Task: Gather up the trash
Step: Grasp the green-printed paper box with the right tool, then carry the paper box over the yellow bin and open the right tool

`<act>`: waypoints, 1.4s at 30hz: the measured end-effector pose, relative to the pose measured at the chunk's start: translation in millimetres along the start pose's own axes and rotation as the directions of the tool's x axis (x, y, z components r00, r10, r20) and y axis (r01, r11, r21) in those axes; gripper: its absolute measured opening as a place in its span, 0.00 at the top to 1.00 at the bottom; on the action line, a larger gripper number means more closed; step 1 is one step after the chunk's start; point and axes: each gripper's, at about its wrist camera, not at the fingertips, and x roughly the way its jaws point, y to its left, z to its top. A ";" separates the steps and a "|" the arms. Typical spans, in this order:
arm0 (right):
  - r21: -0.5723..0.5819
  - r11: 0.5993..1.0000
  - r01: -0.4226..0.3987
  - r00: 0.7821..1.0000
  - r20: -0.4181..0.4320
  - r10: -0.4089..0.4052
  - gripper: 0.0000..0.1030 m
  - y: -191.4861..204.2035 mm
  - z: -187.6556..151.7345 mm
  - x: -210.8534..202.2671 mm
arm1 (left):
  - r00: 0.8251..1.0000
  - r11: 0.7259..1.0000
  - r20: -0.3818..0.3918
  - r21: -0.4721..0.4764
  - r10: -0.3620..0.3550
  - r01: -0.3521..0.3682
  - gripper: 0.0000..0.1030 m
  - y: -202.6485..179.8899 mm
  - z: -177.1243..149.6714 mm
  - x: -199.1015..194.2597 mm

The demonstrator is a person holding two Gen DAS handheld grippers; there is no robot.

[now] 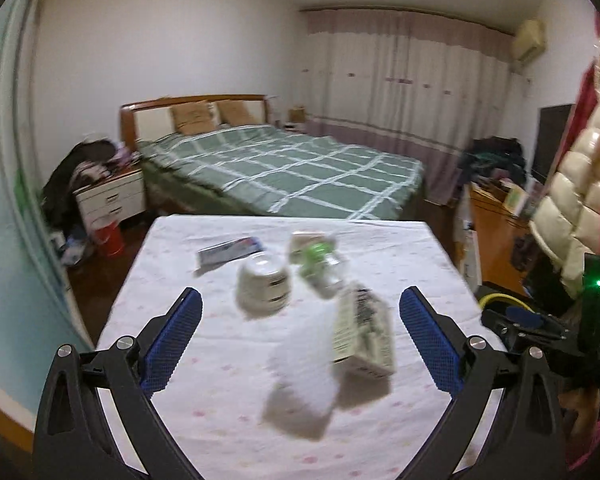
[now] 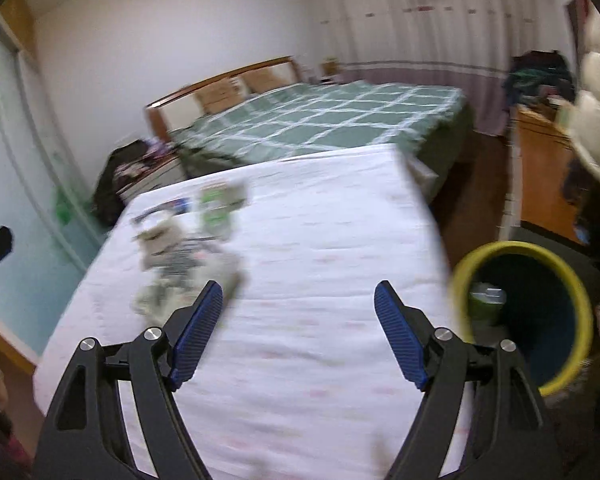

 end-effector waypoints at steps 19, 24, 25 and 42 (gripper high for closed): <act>0.133 0.991 0.018 0.994 -0.114 -0.002 0.17 94.5 -34.6 106.1 | 0.998 0.999 -0.050 -0.017 -0.032 0.032 0.05 44.4 -32.1 18.2; 0.151 0.988 0.017 0.991 -0.134 0.003 0.20 94.8 -38.9 119.6 | 0.997 0.999 -0.066 -0.023 -0.031 0.030 0.05 46.8 -37.6 22.3; 0.143 0.990 0.015 0.992 -0.129 0.004 0.23 95.2 -39.5 119.7 | 0.997 0.999 -0.069 -0.022 -0.031 0.029 0.05 46.8 -38.5 23.5; 0.028 0.999 0.019 1.000 -0.020 -0.018 0.28 39.1 -28.7 41.5 | 0.993 0.999 -0.108 0.001 -0.047 0.047 0.05 26.3 -45.2 35.0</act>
